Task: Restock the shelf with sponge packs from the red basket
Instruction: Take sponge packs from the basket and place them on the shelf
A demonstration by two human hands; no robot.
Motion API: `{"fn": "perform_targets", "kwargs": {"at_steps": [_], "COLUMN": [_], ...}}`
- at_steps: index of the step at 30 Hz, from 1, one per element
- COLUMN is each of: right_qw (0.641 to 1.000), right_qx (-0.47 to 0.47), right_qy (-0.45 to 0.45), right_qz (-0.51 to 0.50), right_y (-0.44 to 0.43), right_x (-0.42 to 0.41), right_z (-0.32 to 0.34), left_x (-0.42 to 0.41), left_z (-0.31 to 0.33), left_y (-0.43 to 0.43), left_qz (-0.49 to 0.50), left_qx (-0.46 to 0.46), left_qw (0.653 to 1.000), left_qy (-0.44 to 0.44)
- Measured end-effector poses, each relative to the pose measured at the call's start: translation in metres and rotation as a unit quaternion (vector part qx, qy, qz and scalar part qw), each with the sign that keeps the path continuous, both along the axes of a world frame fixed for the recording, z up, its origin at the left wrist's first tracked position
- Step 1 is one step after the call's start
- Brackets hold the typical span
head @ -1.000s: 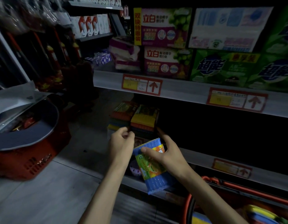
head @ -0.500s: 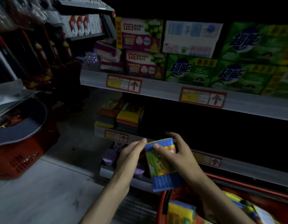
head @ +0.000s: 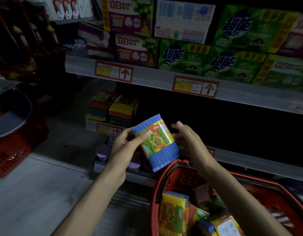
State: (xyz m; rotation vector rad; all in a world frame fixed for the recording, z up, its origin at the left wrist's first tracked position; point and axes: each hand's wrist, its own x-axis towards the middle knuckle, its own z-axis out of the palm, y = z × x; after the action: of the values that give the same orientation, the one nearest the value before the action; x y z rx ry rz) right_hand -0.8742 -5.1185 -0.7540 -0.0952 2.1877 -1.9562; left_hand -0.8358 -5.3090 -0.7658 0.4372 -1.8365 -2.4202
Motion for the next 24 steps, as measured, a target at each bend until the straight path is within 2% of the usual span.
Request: {"fn": "perform_targets", "kwargs": {"at_steps": [3, 5, 10, 15, 17, 21, 24], "right_qw": [0.998, 0.997, 0.998, 0.998, 0.994, 0.973, 0.964], "right_qx": [0.035, 0.041, -0.019, -0.042, -0.094, -0.195, -0.221], "right_qy": [0.03, 0.048, 0.063, 0.039, 0.012, -0.037, -0.039], "right_qz": [0.041, 0.035, 0.018, -0.033, -0.059, -0.117, -0.14], "right_y": [0.01, 0.007, -0.007, -0.012, -0.015, -0.02, -0.025], "right_x": [0.023, 0.032, 0.046, 0.039, 0.035, 0.035, 0.036], "right_z": [-0.003, -0.007, -0.013, -0.022, -0.026, -0.034, -0.039], "left_x": [-0.001, -0.001, -0.003, -0.002, -0.003, -0.001, 0.001], "left_z": [0.0, 0.001, 0.001, 0.003, 0.001, -0.01, -0.018], "left_y": [-0.004, -0.002, 0.002, 0.006, 0.004, 0.0, 0.001], "left_qz": [0.027, 0.045, 0.097, 0.057, 0.034, 0.001, -0.017], "left_qx": [0.002, 0.0, -0.012, -0.012, -0.066, -0.294, -0.334], "left_qw": [1.0, 0.999, 0.995, 0.996, 0.993, 0.954, 0.94], "left_qy": [0.012, 0.013, 0.024, 0.067, 0.087, 0.061, 0.061]}}
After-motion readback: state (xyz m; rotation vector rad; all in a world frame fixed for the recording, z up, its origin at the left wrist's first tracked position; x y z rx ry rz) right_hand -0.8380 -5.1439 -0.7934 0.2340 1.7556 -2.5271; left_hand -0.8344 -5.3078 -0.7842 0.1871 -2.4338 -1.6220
